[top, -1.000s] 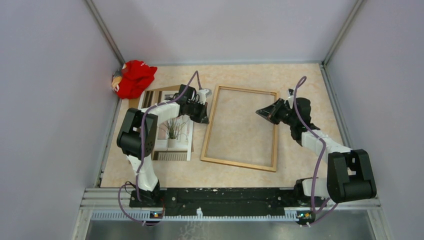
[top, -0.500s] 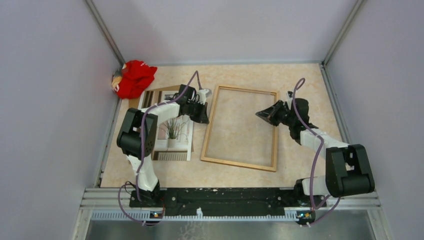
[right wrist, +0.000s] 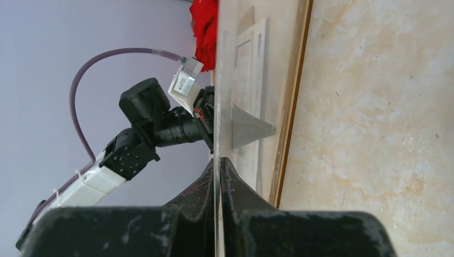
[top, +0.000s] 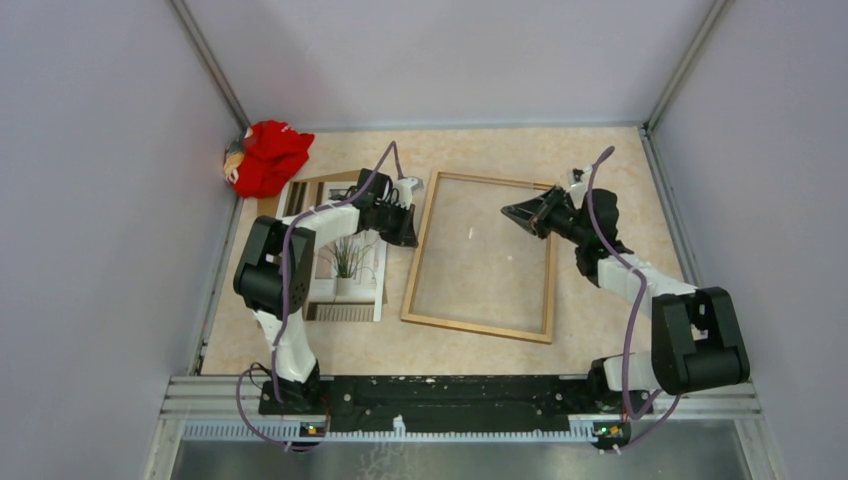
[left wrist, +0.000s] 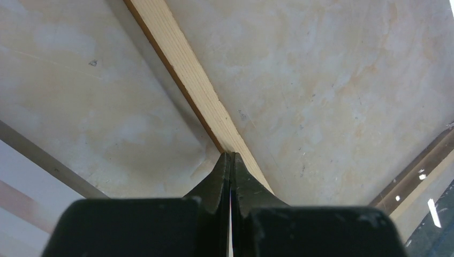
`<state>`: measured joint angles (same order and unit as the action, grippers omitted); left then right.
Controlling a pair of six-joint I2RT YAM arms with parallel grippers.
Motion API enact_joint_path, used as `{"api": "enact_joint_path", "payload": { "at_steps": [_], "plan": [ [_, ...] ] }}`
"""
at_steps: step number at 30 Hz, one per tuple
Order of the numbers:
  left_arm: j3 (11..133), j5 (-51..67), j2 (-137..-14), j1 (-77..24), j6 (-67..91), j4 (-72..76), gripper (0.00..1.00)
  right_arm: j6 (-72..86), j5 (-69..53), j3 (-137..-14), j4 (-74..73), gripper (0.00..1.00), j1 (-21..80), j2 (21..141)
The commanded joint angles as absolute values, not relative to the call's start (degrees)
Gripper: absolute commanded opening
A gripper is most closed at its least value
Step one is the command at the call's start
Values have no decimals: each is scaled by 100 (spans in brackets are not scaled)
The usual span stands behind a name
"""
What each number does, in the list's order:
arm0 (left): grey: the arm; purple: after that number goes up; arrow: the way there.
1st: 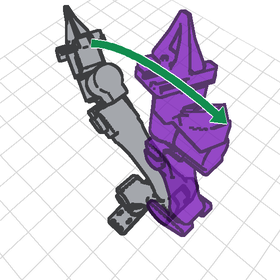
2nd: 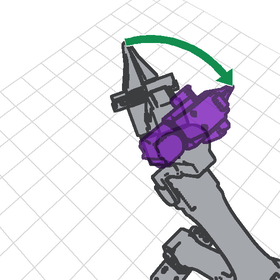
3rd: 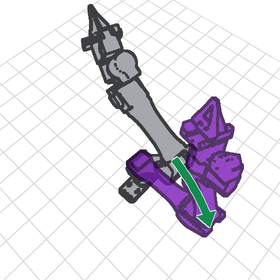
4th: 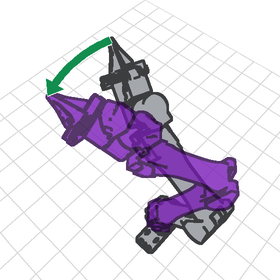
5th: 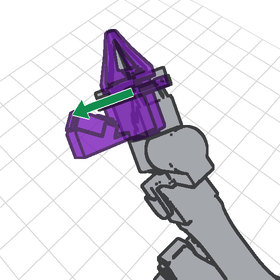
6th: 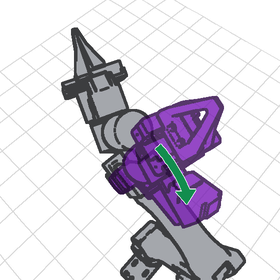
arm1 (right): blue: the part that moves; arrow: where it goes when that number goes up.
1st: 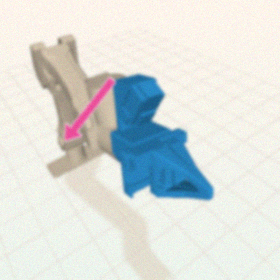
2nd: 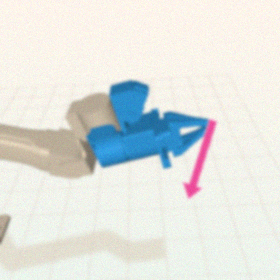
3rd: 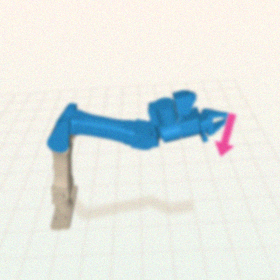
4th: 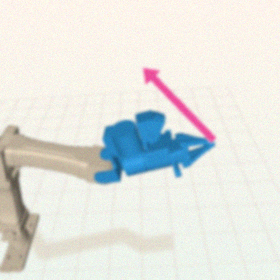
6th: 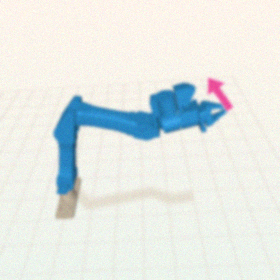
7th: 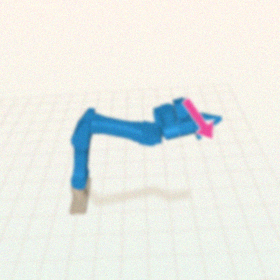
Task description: Put the photo into the frame
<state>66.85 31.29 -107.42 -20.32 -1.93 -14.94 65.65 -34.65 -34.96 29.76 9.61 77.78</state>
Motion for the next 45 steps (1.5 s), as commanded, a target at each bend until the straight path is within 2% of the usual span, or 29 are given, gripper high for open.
{"api": "enact_joint_path", "payload": {
  "at_steps": [1,11,25,30,34,38,40,45],
  "plan": [
    [6618,3086,-10948,-2128,-343,-1643,0,6564,-3612,-3626,3224,0,1116,7776],
    [6584,3068,-10925,-2131,-358,-1631,0,5449,-3537,-4074,1766,0,883,7632],
    [6594,3075,-10912,-2136,-334,-1629,0,5268,-3675,-4060,1568,7,645,7760],
    [6587,3089,-10916,-2136,-334,-1629,0,4949,-3468,-4176,1073,27,604,7752],
    [6574,3082,-10905,-2129,-351,-1638,0,4337,-3000,-4407,208,57,534,7630],
    [6552,3083,-10886,-2129,-370,-1631,0,3939,-2819,-4478,-216,80,534,7693],
    [6548,3089,-10885,-2128,-362,-1624,0,3859,-2877,-4490,-261,85,536,7817],
    [6548,3085,-10872,-2134,-369,-1631,0,3811,-2942,-4493,-162,88,536,8040]
  ]
}}
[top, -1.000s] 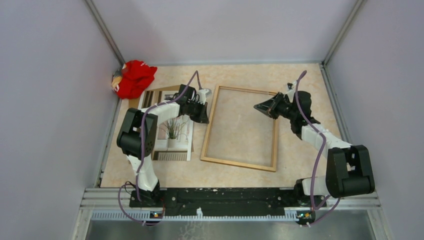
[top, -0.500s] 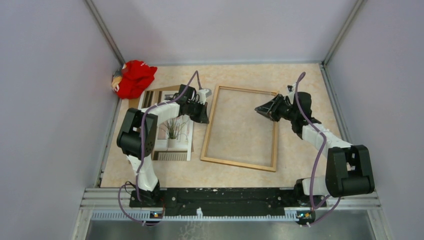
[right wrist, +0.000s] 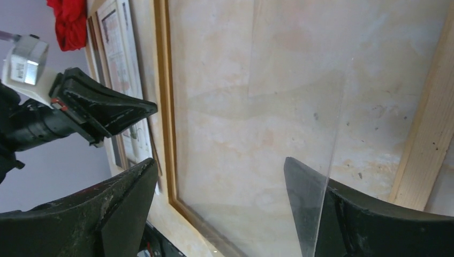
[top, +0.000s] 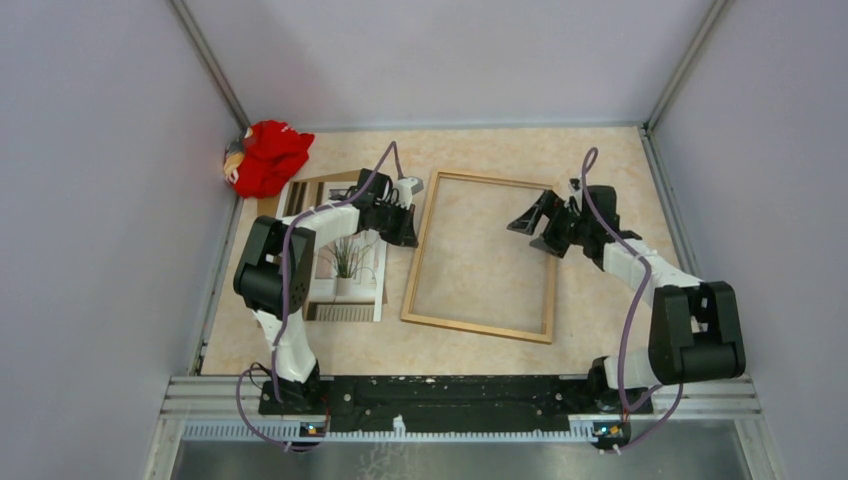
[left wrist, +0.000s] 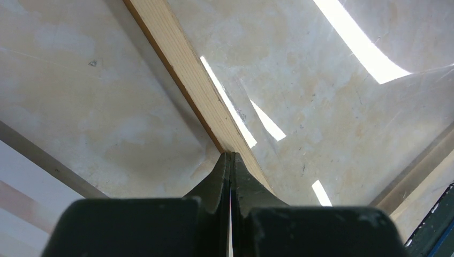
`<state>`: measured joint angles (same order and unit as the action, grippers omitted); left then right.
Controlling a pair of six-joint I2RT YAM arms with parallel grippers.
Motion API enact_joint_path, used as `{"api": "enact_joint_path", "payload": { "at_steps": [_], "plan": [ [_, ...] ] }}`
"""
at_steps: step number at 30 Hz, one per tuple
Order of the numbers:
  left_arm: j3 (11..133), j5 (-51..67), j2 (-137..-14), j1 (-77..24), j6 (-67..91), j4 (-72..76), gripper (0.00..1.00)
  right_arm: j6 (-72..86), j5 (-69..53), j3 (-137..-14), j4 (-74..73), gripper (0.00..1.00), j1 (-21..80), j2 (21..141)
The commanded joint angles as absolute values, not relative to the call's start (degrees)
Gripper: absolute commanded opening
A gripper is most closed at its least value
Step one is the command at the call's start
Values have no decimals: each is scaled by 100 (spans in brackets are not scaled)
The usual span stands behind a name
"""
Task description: Put the photo into the frame
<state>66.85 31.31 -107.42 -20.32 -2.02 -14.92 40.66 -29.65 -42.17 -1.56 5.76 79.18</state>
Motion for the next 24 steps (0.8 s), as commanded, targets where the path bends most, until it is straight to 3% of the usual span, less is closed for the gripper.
{"api": "enact_joint_path", "payload": {
  "at_steps": [1,13,16,24],
  "plan": [
    [6548,3081,-10876,-2136,-374,-1638,0,3781,-2919,-4517,-193,88,536,8055],
    [6573,3087,-10895,-2133,-369,-1659,0,3347,-2262,-4844,-829,90,529,8196],
    [6574,3103,-10884,-2135,-386,-1670,0,3147,-1832,-4974,-1152,98,534,8221],
    [6592,3140,-10863,-2135,-396,-1713,0,2936,-1327,-5172,-1551,99,538,8178]
  ]
}}
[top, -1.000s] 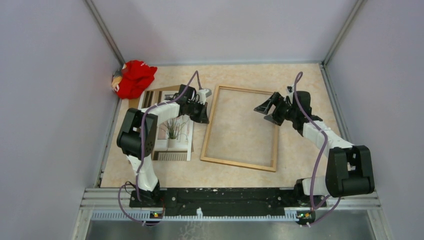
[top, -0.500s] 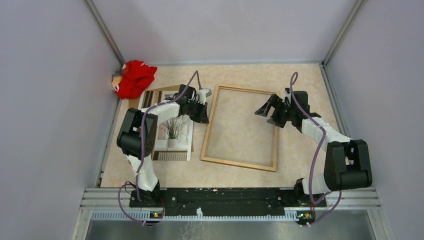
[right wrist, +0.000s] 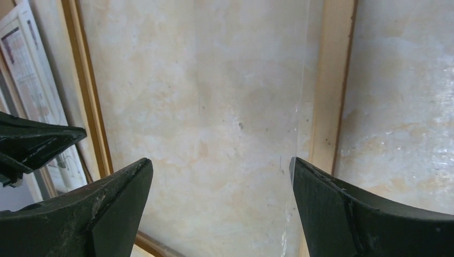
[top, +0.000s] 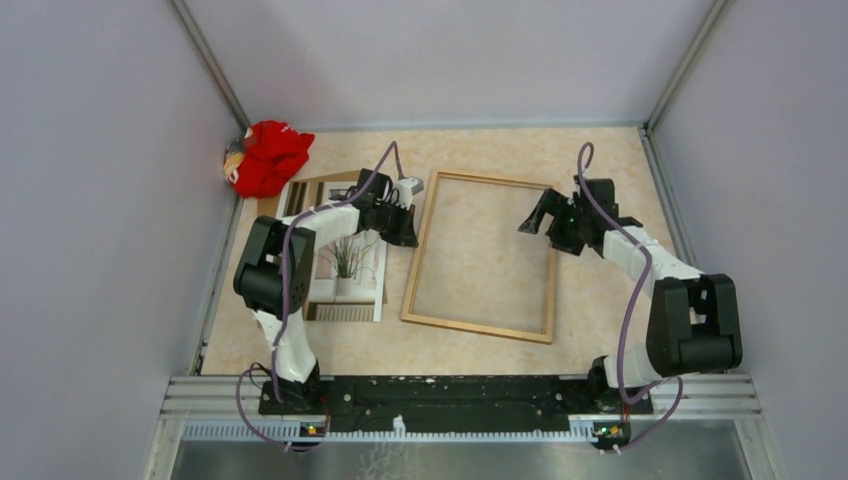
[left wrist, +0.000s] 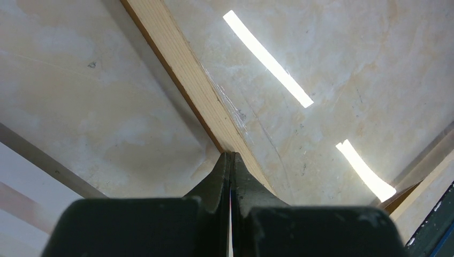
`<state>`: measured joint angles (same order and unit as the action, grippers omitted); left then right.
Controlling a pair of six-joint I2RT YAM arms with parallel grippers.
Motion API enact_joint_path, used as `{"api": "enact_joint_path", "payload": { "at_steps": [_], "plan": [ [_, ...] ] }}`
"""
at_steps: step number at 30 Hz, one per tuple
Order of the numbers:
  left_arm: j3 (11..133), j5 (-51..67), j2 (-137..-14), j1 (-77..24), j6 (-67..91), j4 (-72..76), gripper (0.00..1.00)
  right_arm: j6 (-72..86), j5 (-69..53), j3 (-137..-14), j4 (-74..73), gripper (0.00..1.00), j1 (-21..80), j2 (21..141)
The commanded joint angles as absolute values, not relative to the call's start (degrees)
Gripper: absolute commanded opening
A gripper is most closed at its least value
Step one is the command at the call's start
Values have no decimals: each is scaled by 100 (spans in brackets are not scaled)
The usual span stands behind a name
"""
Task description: Put the photo into the frame
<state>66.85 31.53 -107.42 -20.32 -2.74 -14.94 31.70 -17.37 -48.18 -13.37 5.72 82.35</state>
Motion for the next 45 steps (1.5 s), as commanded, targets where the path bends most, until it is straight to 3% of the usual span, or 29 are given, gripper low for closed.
{"api": "enact_joint_path", "payload": {
  "at_steps": [1,18,45],
  "plan": [
    [6587,3129,-10859,-2136,-396,-1718,0,2898,-1240,-5220,-1648,99,544,8186],
    [6616,3114,-10869,-2135,-423,-1735,0,2870,-616,-5265,-2091,99,730,8305],
    [6652,3105,-11049,-2143,-425,-1641,0,3348,-1485,-4666,-1241,88,774,8746]
  ]
}}
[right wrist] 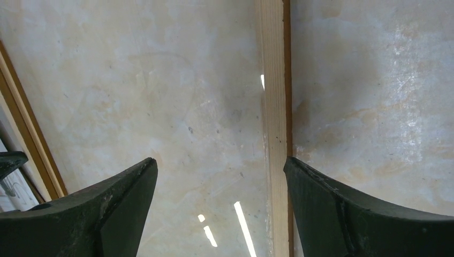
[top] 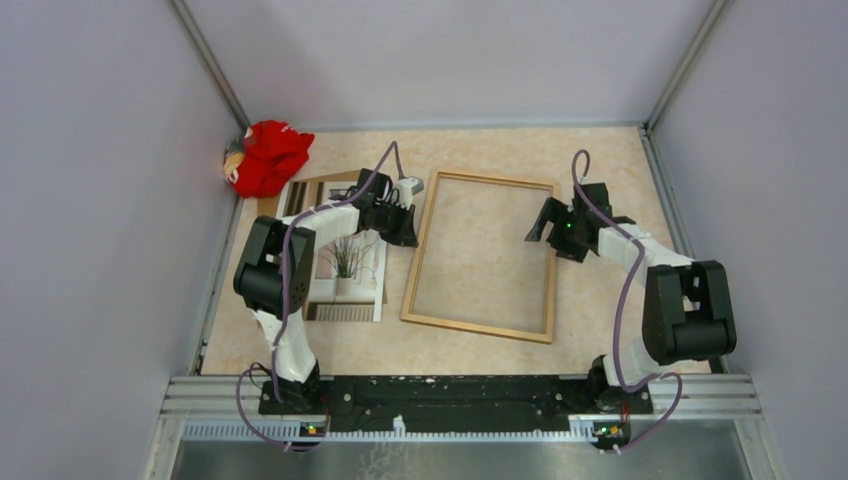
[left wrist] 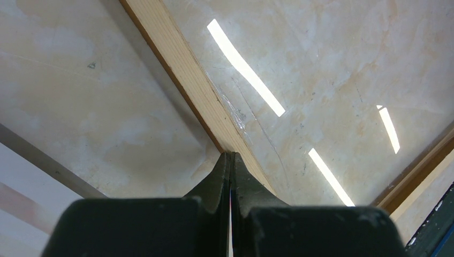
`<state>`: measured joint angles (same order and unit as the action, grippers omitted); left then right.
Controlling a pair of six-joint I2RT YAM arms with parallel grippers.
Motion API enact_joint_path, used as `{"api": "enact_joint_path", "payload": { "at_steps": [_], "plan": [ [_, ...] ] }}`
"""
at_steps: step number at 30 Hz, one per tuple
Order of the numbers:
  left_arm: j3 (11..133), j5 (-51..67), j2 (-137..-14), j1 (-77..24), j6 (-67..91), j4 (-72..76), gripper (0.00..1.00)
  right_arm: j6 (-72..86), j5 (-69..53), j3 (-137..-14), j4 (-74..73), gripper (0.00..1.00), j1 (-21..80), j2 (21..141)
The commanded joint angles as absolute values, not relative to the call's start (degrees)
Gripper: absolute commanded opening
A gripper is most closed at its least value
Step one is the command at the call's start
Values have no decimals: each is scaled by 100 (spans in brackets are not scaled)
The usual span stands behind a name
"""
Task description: Put the photo into the frame
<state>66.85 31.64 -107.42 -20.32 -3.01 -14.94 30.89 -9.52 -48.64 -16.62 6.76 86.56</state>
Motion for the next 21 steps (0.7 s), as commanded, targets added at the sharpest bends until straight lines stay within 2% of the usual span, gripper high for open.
{"api": "enact_joint_path", "payload": {
  "at_steps": [1,21],
  "plan": [
    [6661,3115,-11064,-2137,-422,-1632,0,3383,-1514,-4647,-1211,88,801,8745],
    [6660,3073,-11224,-2155,-466,-1577,0,3850,-2131,-4706,-730,85,1139,8305]
  ]
}}
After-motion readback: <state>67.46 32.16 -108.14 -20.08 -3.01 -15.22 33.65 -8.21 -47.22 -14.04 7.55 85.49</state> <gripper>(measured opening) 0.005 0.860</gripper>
